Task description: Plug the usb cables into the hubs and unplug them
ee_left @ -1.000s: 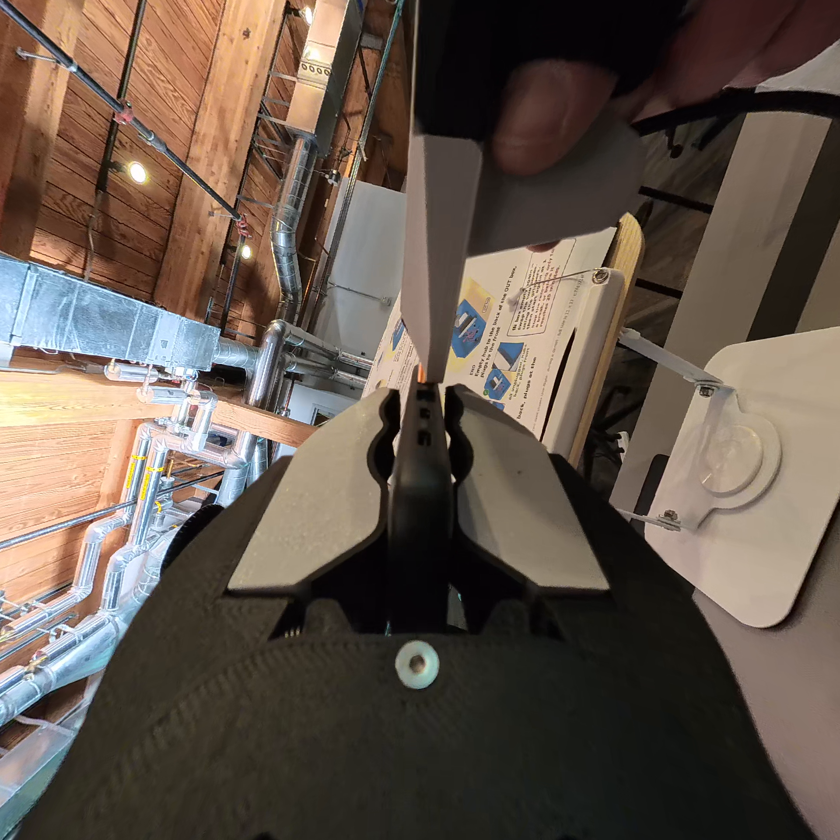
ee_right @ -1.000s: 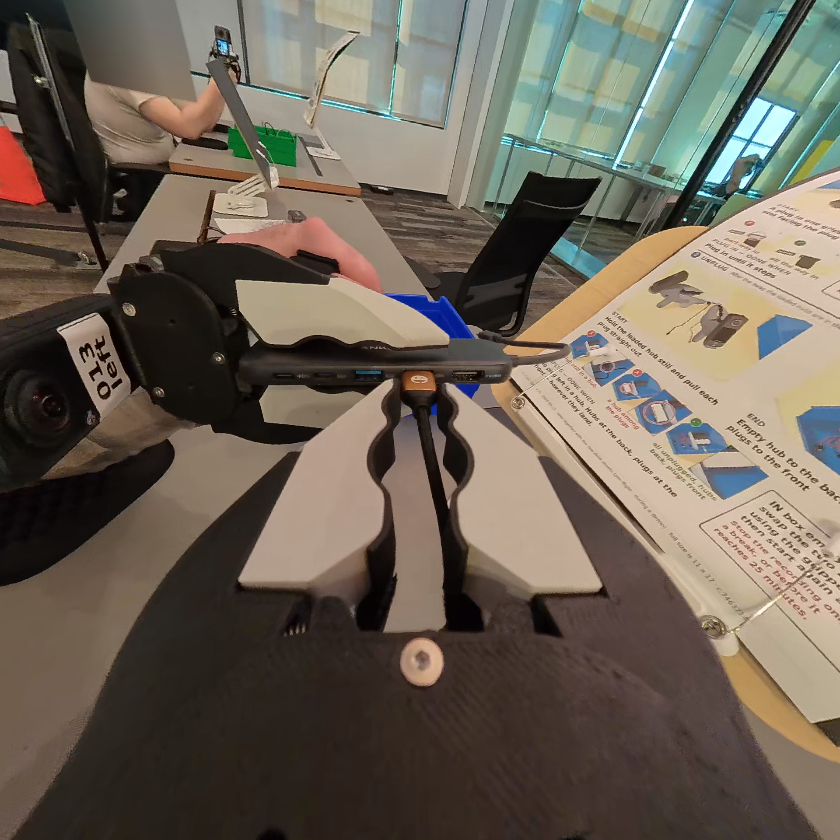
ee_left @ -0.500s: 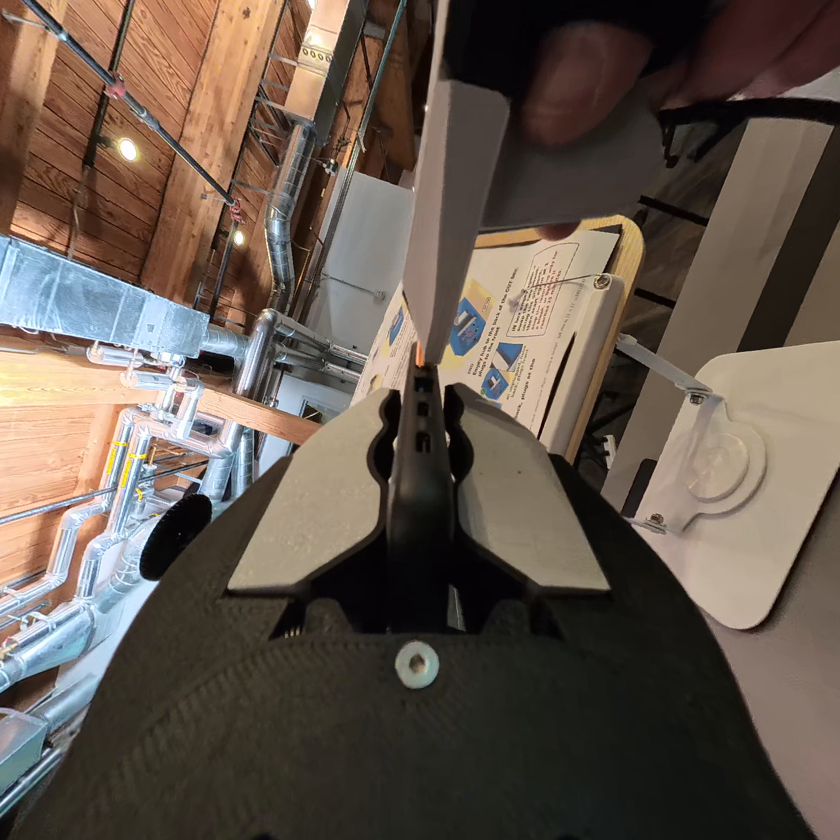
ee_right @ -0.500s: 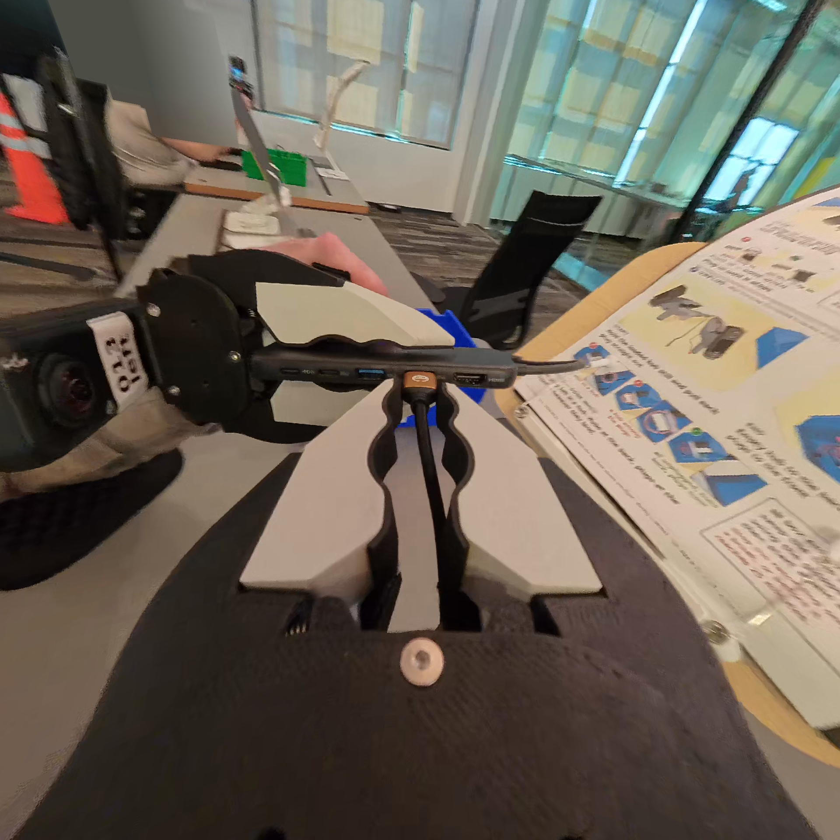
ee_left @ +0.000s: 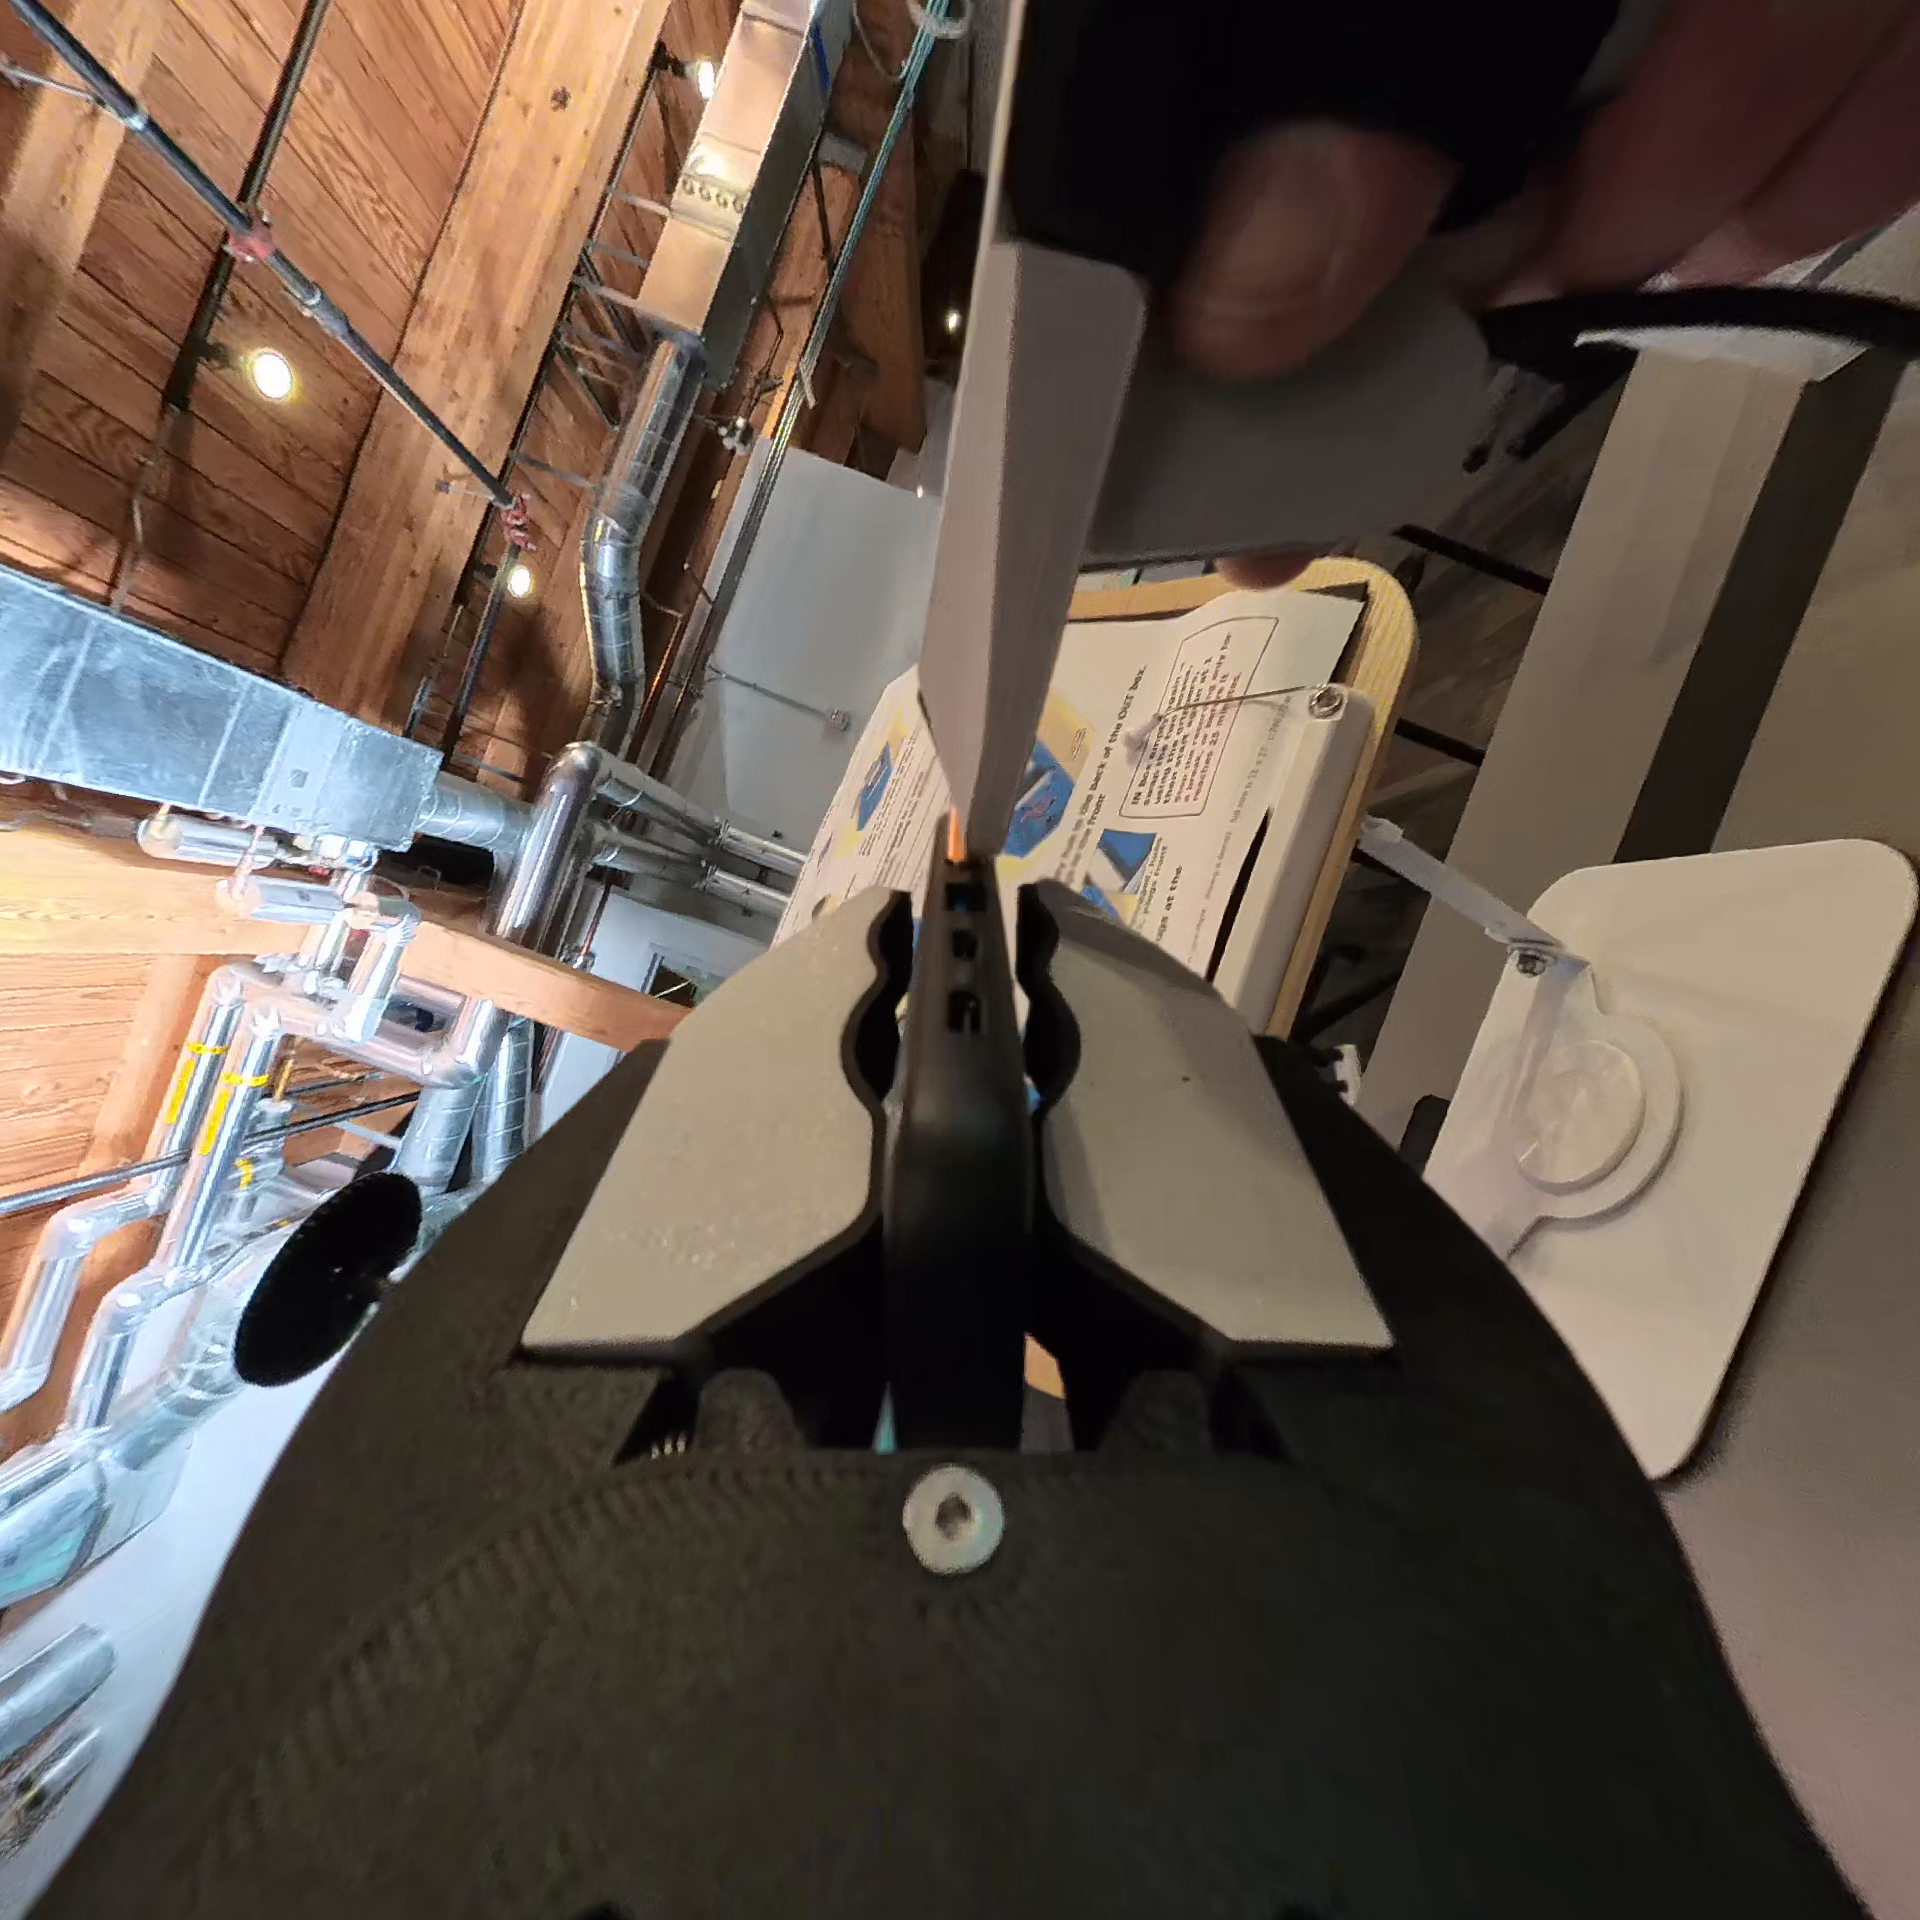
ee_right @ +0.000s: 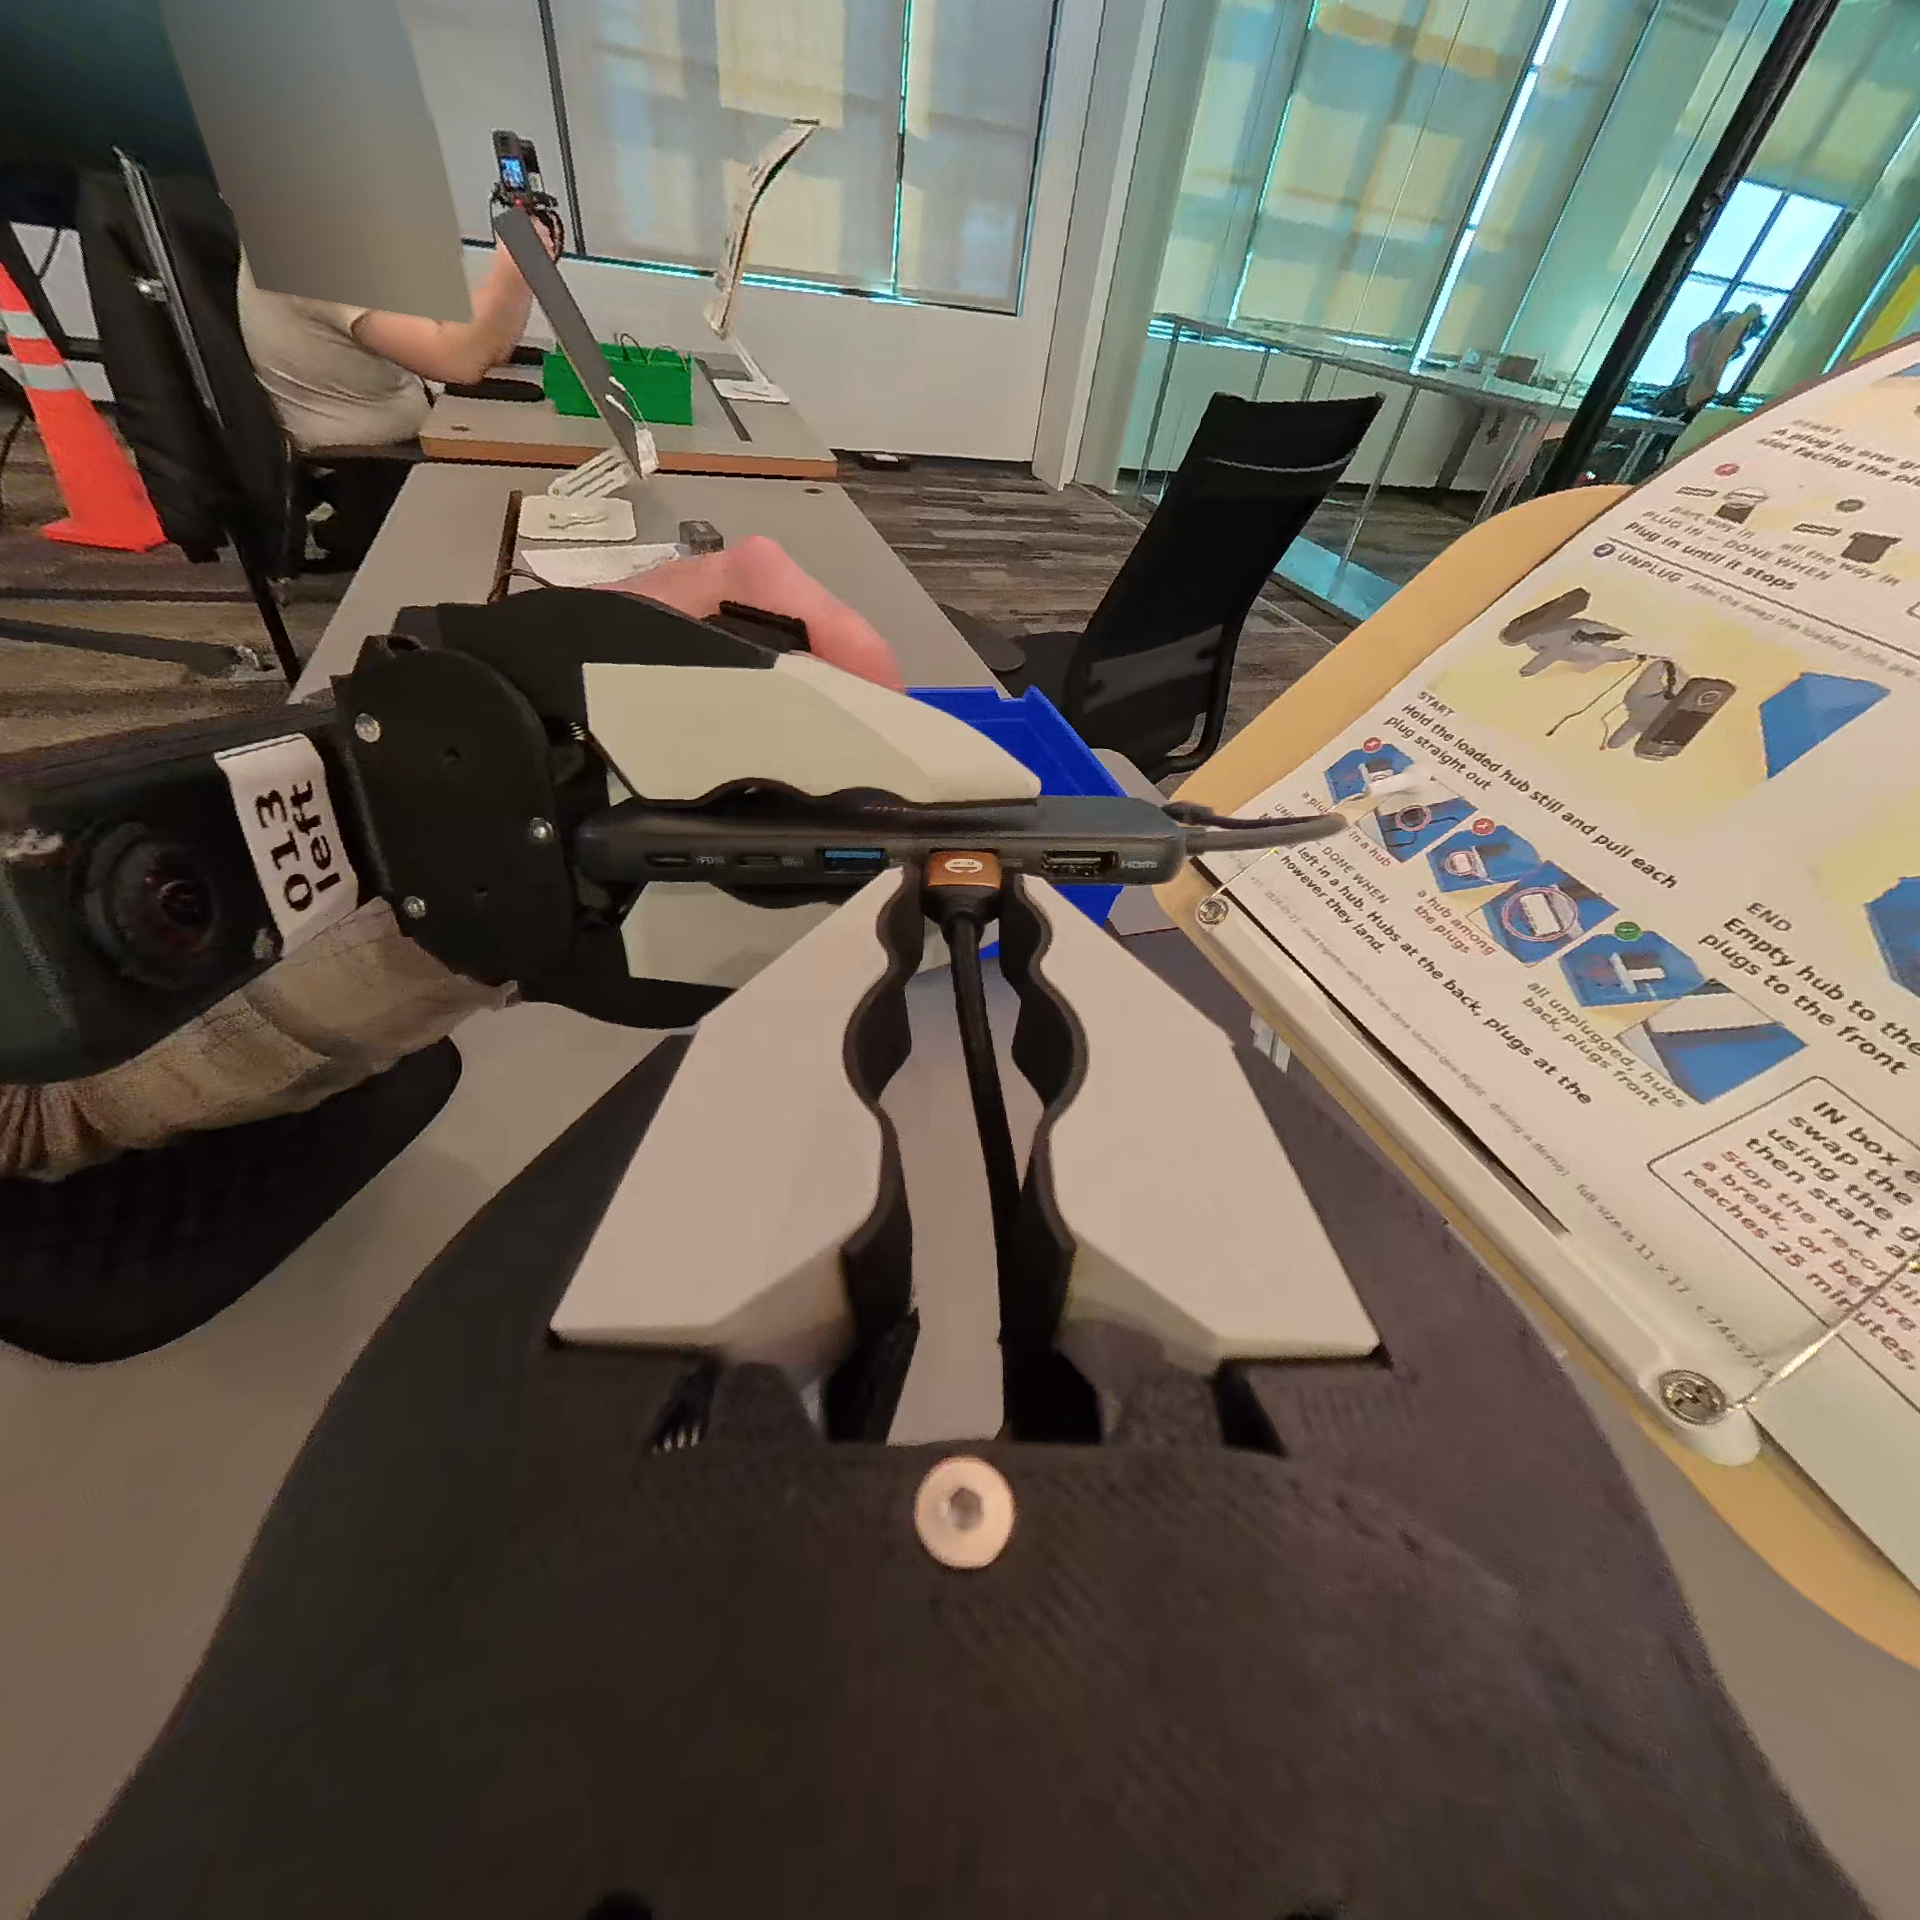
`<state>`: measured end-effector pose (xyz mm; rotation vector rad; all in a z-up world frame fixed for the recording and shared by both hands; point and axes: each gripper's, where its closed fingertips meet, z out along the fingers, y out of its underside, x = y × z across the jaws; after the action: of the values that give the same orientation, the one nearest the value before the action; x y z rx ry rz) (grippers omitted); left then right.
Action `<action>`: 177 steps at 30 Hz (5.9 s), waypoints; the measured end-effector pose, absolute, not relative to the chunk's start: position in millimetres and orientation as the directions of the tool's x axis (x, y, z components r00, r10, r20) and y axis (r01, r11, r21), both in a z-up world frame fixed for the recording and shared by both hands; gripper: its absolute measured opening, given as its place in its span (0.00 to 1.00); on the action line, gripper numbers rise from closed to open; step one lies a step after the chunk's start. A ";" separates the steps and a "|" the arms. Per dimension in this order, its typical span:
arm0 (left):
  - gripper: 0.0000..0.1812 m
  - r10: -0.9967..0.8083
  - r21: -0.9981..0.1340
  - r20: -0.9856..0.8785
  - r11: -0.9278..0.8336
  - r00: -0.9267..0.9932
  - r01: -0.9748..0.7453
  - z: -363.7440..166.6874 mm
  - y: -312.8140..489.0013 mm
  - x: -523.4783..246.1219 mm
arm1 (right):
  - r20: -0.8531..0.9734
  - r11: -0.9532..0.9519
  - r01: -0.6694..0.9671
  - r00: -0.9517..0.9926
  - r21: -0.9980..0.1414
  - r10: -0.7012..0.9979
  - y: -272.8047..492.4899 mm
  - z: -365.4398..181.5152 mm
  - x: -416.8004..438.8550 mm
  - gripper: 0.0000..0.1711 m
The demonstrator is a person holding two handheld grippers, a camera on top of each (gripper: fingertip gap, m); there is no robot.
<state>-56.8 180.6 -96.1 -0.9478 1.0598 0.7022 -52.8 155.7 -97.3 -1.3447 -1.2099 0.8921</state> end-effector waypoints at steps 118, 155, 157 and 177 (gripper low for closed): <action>0.11 -0.053 -0.421 -0.902 0.324 0.428 -0.847 -108.8 196.3 -76.4 | -0.073 -0.187 0.005 0.910 -0.982 0.409 296.3 -179.0 417.5 0.07; 0.11 -0.166 -0.356 -0.934 0.466 0.315 -0.810 -128.7 174.4 -32.3 | 0.825 0.328 0.913 0.019 -0.245 0.565 219.4 -139.7 215.3 0.27; 0.11 -0.192 -0.356 -0.934 0.507 0.300 -0.785 -129.7 164.2 -18.7 | 0.881 0.544 0.812 -0.081 -0.213 0.466 179.9 -120.9 140.4 0.28; 0.23 -0.344 -0.478 -0.879 0.619 0.331 -0.623 -120.4 113.5 36.7 | 0.959 0.751 0.660 -0.207 -0.009 0.194 129.1 -113.4 35.8 0.06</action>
<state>36.7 113.5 -120.4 -0.9471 1.2705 0.2232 35.8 129.1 -113.4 -0.6724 -1.7640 -0.4892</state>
